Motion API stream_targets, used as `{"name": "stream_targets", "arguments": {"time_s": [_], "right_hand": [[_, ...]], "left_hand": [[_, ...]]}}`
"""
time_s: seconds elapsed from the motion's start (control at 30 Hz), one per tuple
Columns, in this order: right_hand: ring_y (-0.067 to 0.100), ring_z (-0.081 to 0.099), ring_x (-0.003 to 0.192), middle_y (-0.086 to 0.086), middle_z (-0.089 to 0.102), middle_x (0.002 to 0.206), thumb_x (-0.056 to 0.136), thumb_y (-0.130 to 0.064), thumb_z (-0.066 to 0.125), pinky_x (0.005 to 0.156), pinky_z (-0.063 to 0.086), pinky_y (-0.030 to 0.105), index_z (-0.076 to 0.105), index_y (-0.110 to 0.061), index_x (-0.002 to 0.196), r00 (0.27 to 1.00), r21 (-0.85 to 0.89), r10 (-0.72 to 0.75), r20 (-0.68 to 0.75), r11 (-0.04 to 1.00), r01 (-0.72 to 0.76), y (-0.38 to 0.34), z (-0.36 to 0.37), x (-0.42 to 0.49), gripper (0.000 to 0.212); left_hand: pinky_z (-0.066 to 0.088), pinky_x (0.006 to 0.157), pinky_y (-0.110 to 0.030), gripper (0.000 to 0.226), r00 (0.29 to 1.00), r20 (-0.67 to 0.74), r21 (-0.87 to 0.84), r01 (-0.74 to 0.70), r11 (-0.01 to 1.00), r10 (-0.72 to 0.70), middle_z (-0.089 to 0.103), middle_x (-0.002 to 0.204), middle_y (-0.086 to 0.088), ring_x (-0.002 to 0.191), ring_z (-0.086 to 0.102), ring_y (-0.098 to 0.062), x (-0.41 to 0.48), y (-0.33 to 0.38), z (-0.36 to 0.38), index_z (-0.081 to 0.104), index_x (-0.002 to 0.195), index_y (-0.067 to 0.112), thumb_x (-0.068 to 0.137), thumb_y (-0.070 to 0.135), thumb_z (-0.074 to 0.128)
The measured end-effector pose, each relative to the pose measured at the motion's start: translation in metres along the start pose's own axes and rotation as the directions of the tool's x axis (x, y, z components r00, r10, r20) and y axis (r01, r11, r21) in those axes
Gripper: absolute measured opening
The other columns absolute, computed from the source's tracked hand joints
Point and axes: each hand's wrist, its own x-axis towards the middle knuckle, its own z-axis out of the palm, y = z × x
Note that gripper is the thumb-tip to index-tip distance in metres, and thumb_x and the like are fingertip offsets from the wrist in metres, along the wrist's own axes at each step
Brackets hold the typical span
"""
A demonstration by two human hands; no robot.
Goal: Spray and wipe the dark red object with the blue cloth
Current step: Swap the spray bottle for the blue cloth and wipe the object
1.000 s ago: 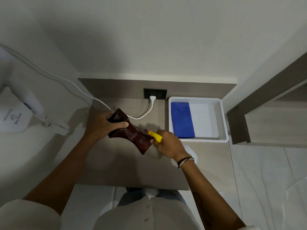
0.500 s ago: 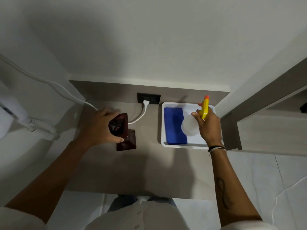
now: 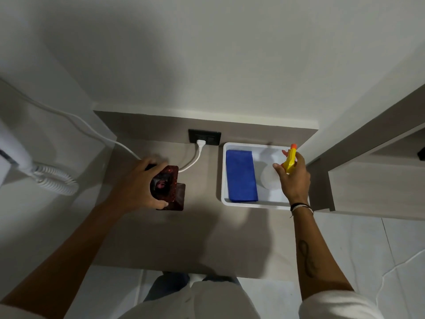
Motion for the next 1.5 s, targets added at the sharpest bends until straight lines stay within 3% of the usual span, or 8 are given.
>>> {"name": "stream_targets", "arguments": {"time_s": [0.13,0.27,0.43,0.6,0.83,1.23,1.37,1.5], "right_hand": [[0.018,0.054,0.141,-0.004,0.057,0.151,0.100,-0.055,0.067,0.117,0.047,0.032,0.046,-0.028,0.151,0.906,-0.142,-0.321,-0.278,0.946,0.291,-0.013,0.009,-0.031,0.061],[0.008,0.040,0.155,-0.001,0.049,0.163,0.110,-0.041,0.054,0.129,0.032,0.024,0.044,-0.024,0.158,0.865,-0.207,-0.495,0.077,0.841,0.500,-0.018,0.061,-0.053,0.052],[0.036,-0.001,0.168,0.015,-0.004,0.180,0.112,-0.038,0.049,0.138,0.010,0.048,0.007,-0.014,0.171,0.770,-0.472,-0.217,0.599,0.682,0.559,-0.001,0.109,-0.023,0.076],[0.037,-0.010,0.168,0.020,-0.018,0.177,0.109,-0.061,0.037,0.136,0.005,0.054,-0.010,-0.015,0.170,0.748,-0.552,-0.151,0.646,0.585,0.595,0.014,0.122,0.000,0.090],[0.038,-0.013,0.167,0.021,-0.019,0.177,0.112,-0.056,0.029,0.136,0.002,0.053,-0.011,-0.011,0.169,0.790,-0.596,-0.175,0.588,0.566,0.569,0.023,0.136,-0.005,0.083],[0.031,-0.007,0.168,0.015,-0.010,0.180,0.113,-0.005,0.043,0.138,0.004,0.042,-0.006,-0.005,0.169,0.807,-0.542,-0.225,0.547,0.639,0.546,0.019,0.130,0.002,0.074],[0.037,0.027,0.163,0.019,0.028,0.174,0.110,-0.010,0.054,0.135,0.025,0.046,0.021,-0.006,0.168,0.851,-0.335,-0.179,0.494,0.864,0.376,0.009,0.121,0.006,0.066],[0.041,0.061,0.125,0.021,0.062,0.136,0.108,-0.005,0.049,0.108,0.051,0.037,0.046,-0.010,0.155,0.948,-0.072,-0.065,0.311,0.993,0.092,-0.015,0.111,-0.003,0.047]], "left_hand": [[0.050,0.094,-0.036,0.120,1.000,-0.024,0.006,-0.010,1.000,0.011,0.047,0.144,-0.002,0.128,0.056,-0.029,0.000,-0.004,0.007,0.048,0.158,0.025,0.051,0.070,0.078],[0.055,0.100,-0.045,0.120,0.998,-0.047,0.024,-0.028,0.999,0.029,0.050,0.144,-0.005,0.129,0.056,-0.031,0.001,-0.007,0.013,0.049,0.157,0.022,0.051,0.072,0.074],[0.051,0.105,-0.044,0.116,0.999,-0.035,-0.007,-0.015,1.000,0.014,0.050,0.146,-0.009,0.133,0.055,-0.034,0.002,-0.009,0.016,0.054,0.153,0.016,0.052,0.070,0.071],[0.040,0.119,-0.047,0.114,1.000,-0.018,-0.036,-0.002,0.999,0.001,0.041,0.159,-0.010,0.152,0.038,-0.034,-0.003,-0.003,0.014,0.047,0.159,0.018,0.059,0.064,0.078],[0.024,0.131,-0.050,0.116,0.999,0.030,-0.032,-0.019,0.999,0.020,0.037,0.170,-0.011,0.167,0.012,-0.029,0.003,0.003,0.008,0.041,0.162,0.010,0.064,0.061,0.078],[0.017,0.134,-0.052,0.122,0.999,-0.012,-0.027,-0.045,0.999,0.045,0.037,0.171,-0.018,0.165,0.021,-0.033,0.003,0.004,0.015,0.039,0.162,0.002,0.061,0.060,0.073],[0.019,0.133,-0.054,0.123,0.999,0.004,-0.056,-0.037,0.998,0.037,0.037,0.171,-0.018,0.165,0.022,-0.033,0.004,0.000,0.016,0.038,0.162,0.003,0.060,0.062,0.070],[0.029,0.128,-0.054,0.116,0.999,-0.029,-0.112,-0.045,0.993,0.042,0.043,0.165,-0.014,0.161,0.029,-0.032,0.005,-0.003,0.019,0.043,0.159,0.007,0.059,0.055,0.078]]}}
